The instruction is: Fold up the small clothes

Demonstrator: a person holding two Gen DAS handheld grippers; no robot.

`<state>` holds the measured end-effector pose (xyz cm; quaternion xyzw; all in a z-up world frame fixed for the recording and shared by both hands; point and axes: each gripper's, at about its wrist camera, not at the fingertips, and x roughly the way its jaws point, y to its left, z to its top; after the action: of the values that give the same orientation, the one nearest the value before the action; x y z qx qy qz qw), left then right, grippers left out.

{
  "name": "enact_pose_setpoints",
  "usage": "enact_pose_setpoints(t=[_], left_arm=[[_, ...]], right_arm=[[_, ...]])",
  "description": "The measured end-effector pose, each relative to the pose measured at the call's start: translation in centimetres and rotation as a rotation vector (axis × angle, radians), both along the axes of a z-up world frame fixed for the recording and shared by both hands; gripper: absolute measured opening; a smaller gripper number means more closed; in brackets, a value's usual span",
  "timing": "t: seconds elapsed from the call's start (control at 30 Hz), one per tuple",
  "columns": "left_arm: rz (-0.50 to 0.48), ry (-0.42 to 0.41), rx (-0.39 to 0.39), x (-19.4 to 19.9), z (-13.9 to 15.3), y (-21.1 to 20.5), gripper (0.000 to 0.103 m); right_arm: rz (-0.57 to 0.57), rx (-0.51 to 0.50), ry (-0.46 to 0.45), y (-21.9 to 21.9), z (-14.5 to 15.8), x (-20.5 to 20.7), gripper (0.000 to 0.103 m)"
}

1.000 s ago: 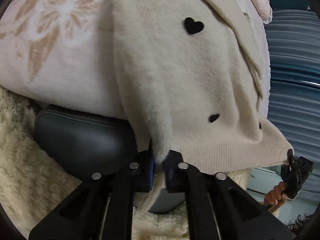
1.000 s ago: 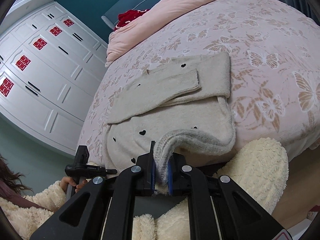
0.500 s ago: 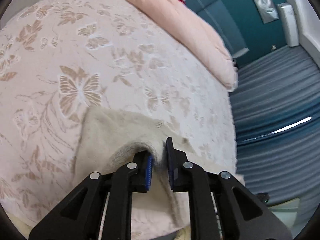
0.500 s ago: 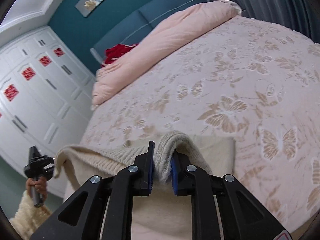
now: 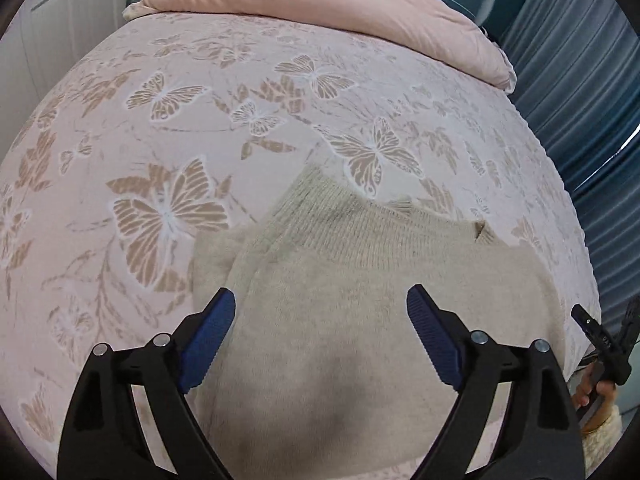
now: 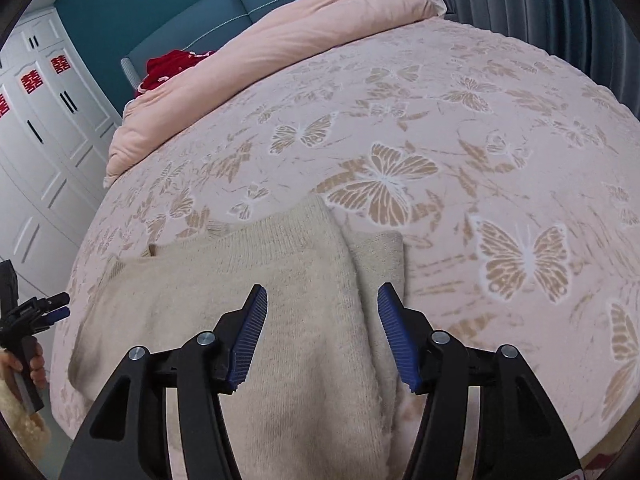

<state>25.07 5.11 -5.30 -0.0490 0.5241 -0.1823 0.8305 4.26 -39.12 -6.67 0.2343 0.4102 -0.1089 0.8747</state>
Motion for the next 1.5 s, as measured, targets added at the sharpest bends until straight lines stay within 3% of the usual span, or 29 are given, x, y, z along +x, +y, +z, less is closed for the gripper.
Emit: enact_pose_setpoints(t=[0.13, 0.17, 0.2, 0.23, 0.27, 0.47, 0.5, 0.57, 0.63, 0.7, 0.77, 0.83, 0.87, 0.9, 0.97, 1.13, 1.23, 1.3, 1.37, 1.43, 1.5], left_arm=[[0.02, 0.082, 0.027, 3.1, -3.4, -1.0, 0.082], [0.033, 0.104, 0.023, 3.6, -4.2, -0.9, 0.067], [0.04, 0.128, 0.023, 4.1, -4.9, -0.9, 0.038], [0.044, 0.147, 0.029, 4.5, -5.3, -0.8, 0.019], [0.041, 0.151, 0.019, 4.6, -5.4, -0.7, 0.004], [0.089, 0.02, -0.107, 4.1, 0.6, 1.6, 0.003], [0.101, 0.006, -0.106, 4.2, 1.1, 1.7, 0.003], [0.109, -0.002, -0.036, 4.7, 0.7, 1.4, 0.003], [0.122, 0.046, 0.041, 5.3, -1.7, 1.0, 0.004], [0.124, 0.137, 0.022, 5.3, -4.4, 1.3, 0.007], [0.165, 0.118, -0.034, 4.1, -4.3, 2.2, 0.01], [0.195, 0.075, -0.063, 2.2, -2.7, 3.3, 0.042], [0.213, 0.054, -0.062, 1.1, -1.8, 4.0, 0.073], [0.237, 0.016, -0.073, -0.3, -0.9, 4.9, 0.084], [0.261, -0.012, -0.104, -3.1, 0.1, 6.6, 0.088], [0.365, 0.18, -0.185, -9.4, -3.7, 9.9, 0.089], [0.434, 0.266, -0.278, -12.3, -6.5, 10.2, 0.089], [0.495, 0.24, -0.331, -13.0, -6.8, 9.7, 0.093], [0.492, 0.211, -0.402, -12.3, -6.6, 8.7, 0.094], [0.507, 0.25, -0.474, -10.7, -7.1, 7.4, 0.094], [0.527, 0.287, -0.532, -9.3, -8.1, 6.4, 0.094]], right_arm=[[-0.012, 0.022, 0.06, -0.3, -2.0, 3.2, 0.058], [-0.011, 0.026, 0.066, -0.2, -2.4, 3.7, 0.055], [0.003, 0.037, 0.075, 0.1, -2.8, 4.3, 0.032], [0.029, 0.05, 0.083, 0.4, -3.0, 4.8, 0.01], [0.065, 0.06, 0.089, 0.9, -3.0, 5.2, 0.007], [0.114, 0.019, -0.202, 2.1, 5.9, 4.7, 0.006], [0.107, 0.013, -0.218, 1.7, 6.4, 5.0, 0.006], [0.071, -0.035, -0.15, 0.8, 4.8, 6.4, 0.006], [0.044, -0.067, 0.041, -0.3, -0.4, 8.2, 0.007], [-0.006, -0.004, 0.196, -1.6, -5.0, 8.3, 0.007], [-0.043, 0.041, 0.103, -1.9, -4.1, 6.4, 0.013], [-0.068, 0.022, 0.043, -1.7, -1.9, 4.2, 0.02], [-0.073, 0.022, 0.033, -1.6, -1.1, 2.9, 0.033], [-0.085, 0.024, 0.033, -1.6, -0.5, 1.4, 0.051], [-0.128, 0.044, 0.029, -1.6, -0.2, -1.8, 0.063], [-0.179, 0.211, 0.088, 0.4, -3.1, -8.9, 0.065], [-0.177, 0.328, 0.071, 2.7, -4.6, -11.1, 0.065], [-0.133, 0.379, 0.061, 4.2, -5.1, -10.8, 0.066], [-0.121, 0.394, 0.034, 4.7, -5.3, -9.6, 0.069], [-0.17, 0.433, -0.013, 4.0, -5.9, -8.2, 0.077], [-0.258, 0.543, -0.046, 2.9, -7.1, -7.0, 0.079]])
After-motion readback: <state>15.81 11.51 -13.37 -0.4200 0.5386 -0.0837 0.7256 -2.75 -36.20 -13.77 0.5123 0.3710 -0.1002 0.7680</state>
